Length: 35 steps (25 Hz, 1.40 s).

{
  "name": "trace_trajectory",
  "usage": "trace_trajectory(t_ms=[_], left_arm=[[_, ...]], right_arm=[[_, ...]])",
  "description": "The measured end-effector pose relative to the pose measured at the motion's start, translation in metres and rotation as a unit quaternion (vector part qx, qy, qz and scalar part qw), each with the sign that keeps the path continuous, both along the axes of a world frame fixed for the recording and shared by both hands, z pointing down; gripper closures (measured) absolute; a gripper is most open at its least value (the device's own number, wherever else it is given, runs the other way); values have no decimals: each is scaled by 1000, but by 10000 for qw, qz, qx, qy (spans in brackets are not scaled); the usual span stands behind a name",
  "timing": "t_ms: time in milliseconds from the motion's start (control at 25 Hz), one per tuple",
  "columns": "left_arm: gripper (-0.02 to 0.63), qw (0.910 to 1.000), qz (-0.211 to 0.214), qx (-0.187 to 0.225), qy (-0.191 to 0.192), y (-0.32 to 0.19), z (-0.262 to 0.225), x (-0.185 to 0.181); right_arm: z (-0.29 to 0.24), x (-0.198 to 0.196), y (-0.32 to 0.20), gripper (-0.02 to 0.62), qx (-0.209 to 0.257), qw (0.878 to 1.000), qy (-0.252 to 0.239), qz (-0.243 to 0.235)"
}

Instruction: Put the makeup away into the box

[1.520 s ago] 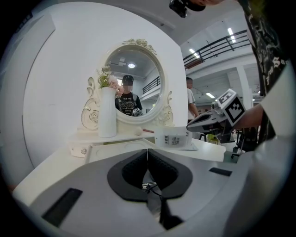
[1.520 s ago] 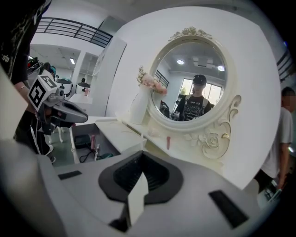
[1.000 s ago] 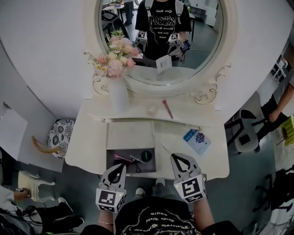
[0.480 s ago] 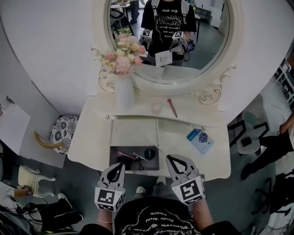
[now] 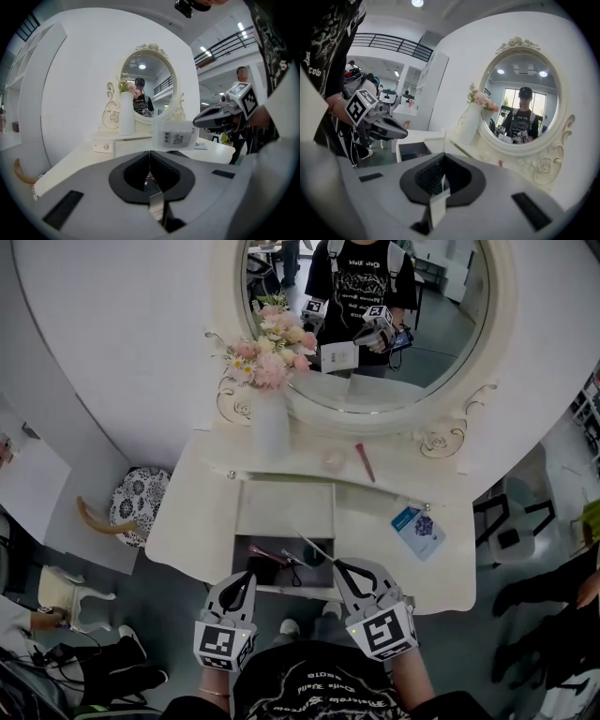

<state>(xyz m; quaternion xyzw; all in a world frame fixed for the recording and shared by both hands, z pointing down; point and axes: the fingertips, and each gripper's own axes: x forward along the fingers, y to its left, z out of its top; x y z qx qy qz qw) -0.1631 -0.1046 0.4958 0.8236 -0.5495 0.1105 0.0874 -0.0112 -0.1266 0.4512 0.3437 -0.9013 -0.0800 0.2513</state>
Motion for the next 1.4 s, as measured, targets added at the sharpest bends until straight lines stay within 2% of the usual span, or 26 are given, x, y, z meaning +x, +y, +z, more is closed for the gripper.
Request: trace_trajectory(t_ms=[960, 1400], left_arm=[[589, 9978, -660, -81, -27, 12, 0, -24], [590, 9978, -653, -60, -14, 4, 1, -19]], right_arm=[[11, -45, 3, 588, -216, 9927, 24, -1185], [20, -55, 2, 588, -349, 9903, 93, -1344]])
